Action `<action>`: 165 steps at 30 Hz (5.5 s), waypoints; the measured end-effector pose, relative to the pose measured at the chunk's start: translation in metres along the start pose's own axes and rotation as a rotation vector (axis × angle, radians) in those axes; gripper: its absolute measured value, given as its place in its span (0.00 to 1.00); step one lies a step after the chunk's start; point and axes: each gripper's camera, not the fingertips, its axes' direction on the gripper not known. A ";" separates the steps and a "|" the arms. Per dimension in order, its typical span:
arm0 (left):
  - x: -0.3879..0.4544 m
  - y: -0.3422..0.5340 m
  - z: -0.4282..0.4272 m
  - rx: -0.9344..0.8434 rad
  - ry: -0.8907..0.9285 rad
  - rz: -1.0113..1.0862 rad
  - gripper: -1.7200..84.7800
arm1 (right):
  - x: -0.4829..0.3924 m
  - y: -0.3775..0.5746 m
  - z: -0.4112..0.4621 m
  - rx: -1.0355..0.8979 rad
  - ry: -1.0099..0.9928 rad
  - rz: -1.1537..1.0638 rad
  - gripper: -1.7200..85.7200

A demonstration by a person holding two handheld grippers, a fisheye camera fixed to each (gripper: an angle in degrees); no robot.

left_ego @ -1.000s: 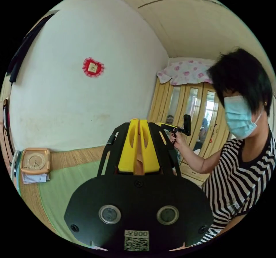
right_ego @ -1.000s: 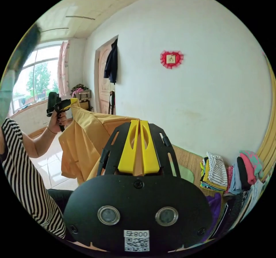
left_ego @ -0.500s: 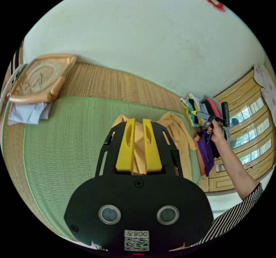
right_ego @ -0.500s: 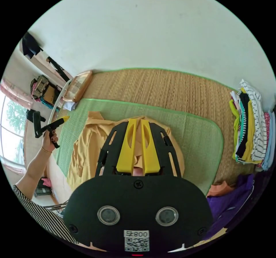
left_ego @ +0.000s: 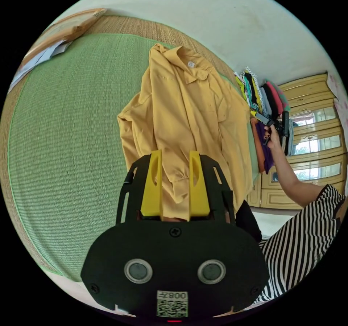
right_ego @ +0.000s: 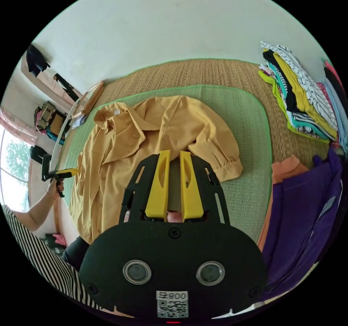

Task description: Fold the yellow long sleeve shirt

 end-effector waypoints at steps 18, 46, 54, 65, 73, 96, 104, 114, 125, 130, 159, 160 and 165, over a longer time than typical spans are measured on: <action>0.020 -0.110 -0.064 -0.134 -0.044 0.029 0.08 | -0.040 0.129 0.111 -0.016 -0.104 0.111 0.06; 0.032 -0.157 -0.153 -0.172 0.081 -0.004 0.03 | -0.158 0.246 0.208 -0.072 -0.158 0.144 0.06; 0.024 -0.166 -0.300 0.093 -0.140 -0.038 0.03 | -0.198 0.256 0.206 -0.053 -0.133 0.126 0.05; 0.010 -0.198 -0.333 0.230 -0.222 -0.158 0.04 | -0.234 0.223 0.192 0.045 0.026 0.178 0.04; 0.051 -0.254 -0.245 0.012 -0.194 -0.065 0.03 | -0.238 0.210 0.227 -0.059 0.246 0.168 0.02; 0.103 -0.311 -0.315 0.149 -0.176 -0.001 0.02 | -0.286 0.159 0.197 0.079 0.165 0.047 0.02; 0.140 -0.384 -0.285 0.119 -0.068 0.096 0.02 | -0.382 0.080 0.290 0.010 -0.085 -0.164 0.02; 0.151 -0.467 -0.274 0.115 -0.255 0.105 0.02 | -0.392 -0.006 0.372 -0.057 0.002 -0.092 0.02; 0.151 -0.457 -0.295 0.161 0.050 0.177 0.07 | -0.377 0.054 0.321 0.030 -0.164 -0.156 0.08; 0.155 -0.446 -0.291 0.131 0.231 0.200 0.11 | -0.368 0.098 0.310 -0.017 -0.213 -0.188 0.11; 0.155 -0.524 -0.288 0.144 0.194 0.169 0.03 | -0.415 0.010 0.388 -0.118 -0.494 -0.197 0.06; 0.153 -0.519 -0.292 0.156 0.205 0.183 0.03 | -0.414 0.015 0.379 -0.095 -0.500 -0.210 0.06; 0.115 -0.489 -0.320 0.243 0.034 0.110 0.02 | -0.358 0.037 0.326 0.078 -0.429 -0.178 0.03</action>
